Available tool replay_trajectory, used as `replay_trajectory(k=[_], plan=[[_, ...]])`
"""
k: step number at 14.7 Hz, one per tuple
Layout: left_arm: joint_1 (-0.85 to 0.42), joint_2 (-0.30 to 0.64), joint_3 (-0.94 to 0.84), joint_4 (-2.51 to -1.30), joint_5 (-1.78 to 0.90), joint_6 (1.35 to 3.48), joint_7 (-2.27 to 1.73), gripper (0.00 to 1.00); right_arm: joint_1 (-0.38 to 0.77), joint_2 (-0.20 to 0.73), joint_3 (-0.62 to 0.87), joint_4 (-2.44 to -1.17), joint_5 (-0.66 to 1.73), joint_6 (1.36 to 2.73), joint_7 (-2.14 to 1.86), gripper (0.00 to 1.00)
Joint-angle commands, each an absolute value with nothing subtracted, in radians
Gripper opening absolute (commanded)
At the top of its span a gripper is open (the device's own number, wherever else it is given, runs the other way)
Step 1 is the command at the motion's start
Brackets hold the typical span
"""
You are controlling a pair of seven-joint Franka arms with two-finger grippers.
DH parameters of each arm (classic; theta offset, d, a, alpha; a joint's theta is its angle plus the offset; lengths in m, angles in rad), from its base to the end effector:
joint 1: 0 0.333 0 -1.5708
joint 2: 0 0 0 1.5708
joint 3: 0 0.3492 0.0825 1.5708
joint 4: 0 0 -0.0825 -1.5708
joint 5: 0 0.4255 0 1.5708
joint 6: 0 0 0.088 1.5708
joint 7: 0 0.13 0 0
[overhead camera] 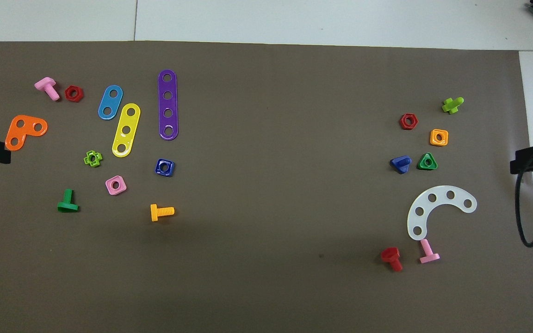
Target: Unscrew and place screws in storage area
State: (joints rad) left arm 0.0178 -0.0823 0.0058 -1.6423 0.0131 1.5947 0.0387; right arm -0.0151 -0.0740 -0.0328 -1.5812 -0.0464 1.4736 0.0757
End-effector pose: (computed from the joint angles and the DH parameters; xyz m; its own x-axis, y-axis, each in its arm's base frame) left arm 0.5704 0.0153 0.6480 0.9993 -0.0154 0.0342 -0.0150 -0.9998 -0.0140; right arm 0.5585 -0.0339 0.6639 0.9914 -0.1275 -0.0301 -0.1260 -0.9909 0.0463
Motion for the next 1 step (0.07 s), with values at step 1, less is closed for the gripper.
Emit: replay_trajectory(k=[1], plan=[[0.014,-0.11,0.006,-1.67,0.035,1.586,0.031,1.0,-0.015,-0.103,-0.029,-1.615,-0.023,1.482,0.054,1.0]])
